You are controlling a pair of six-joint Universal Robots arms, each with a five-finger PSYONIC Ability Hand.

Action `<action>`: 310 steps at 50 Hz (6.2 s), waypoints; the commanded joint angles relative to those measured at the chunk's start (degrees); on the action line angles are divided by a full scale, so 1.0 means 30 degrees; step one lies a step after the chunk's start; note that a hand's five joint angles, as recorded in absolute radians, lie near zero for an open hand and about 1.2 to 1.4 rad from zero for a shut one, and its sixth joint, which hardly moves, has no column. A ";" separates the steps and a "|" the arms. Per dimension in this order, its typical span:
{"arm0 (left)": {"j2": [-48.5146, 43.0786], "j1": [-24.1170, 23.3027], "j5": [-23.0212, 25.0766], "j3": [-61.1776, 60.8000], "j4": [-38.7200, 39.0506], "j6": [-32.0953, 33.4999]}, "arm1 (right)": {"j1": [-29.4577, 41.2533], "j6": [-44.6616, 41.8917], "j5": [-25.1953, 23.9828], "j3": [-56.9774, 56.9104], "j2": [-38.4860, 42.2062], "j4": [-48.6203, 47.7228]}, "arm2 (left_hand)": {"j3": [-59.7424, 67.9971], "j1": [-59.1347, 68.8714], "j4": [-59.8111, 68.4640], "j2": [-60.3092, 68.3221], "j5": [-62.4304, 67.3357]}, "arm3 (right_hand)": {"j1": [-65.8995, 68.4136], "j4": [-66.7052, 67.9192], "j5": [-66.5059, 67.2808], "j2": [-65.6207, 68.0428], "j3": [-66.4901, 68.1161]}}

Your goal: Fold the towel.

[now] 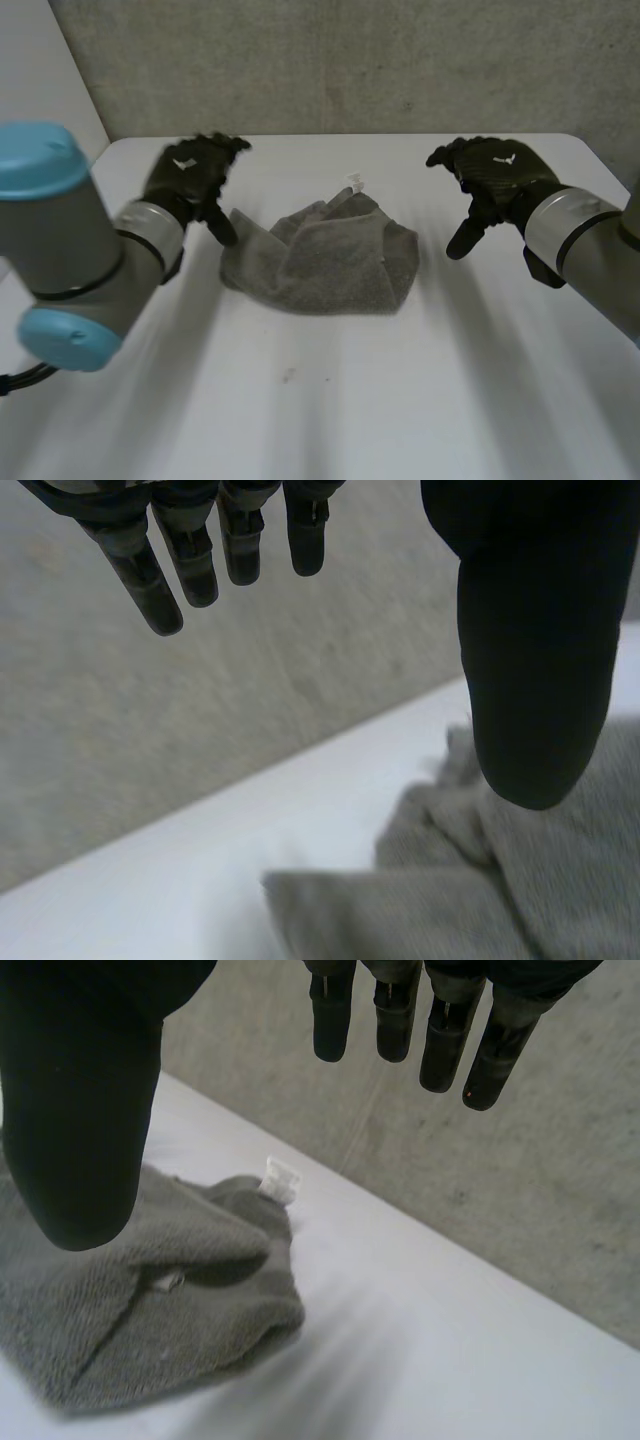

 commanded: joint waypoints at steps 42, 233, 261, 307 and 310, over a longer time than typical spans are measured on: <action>0.6062 -0.2554 0.1919 -0.8316 0.1240 0.4507 | 0.0725 -0.1239 -0.8566 -0.8556 0.9718 0.0573 | 2.2927 2.2998 2.2922 2.2927 2.2824 | -0.0617 -0.1101 -0.0922 -0.1112 -0.0692; 0.0794 0.1167 0.4732 -0.8560 0.5928 0.4451 | -0.1116 -0.1416 0.1774 -0.1085 0.3773 -0.1064 | 0.4879 0.4951 0.4875 0.4879 0.4776 | 2.2716 2.2232 2.2412 2.2222 2.2641; -0.8022 -0.0649 0.4673 0.2806 0.2852 0.8932 | -0.1350 -0.1680 0.0075 0.1757 0.3422 -0.1738 | 0.9758 0.9829 0.9753 0.9758 0.9655 | 2.2716 2.2232 2.2412 2.2222 2.2641; 0.4413 0.0871 0.4497 -0.3602 0.1856 0.8875 | -0.3543 -1.0283 0.0893 -0.0791 -0.2137 0.6223 | 2.2927 2.2998 2.2922 2.2927 2.2824 | 2.2716 2.2232 2.2412 2.2222 2.2641; 0.7109 0.1602 0.4556 -0.4833 0.1885 0.8846 | -0.4364 -1.1781 0.1449 -0.0938 -0.3428 0.6786 | 2.2927 2.2998 2.2922 2.2927 2.2824 | 2.2716 2.2232 2.2412 2.2222 2.2641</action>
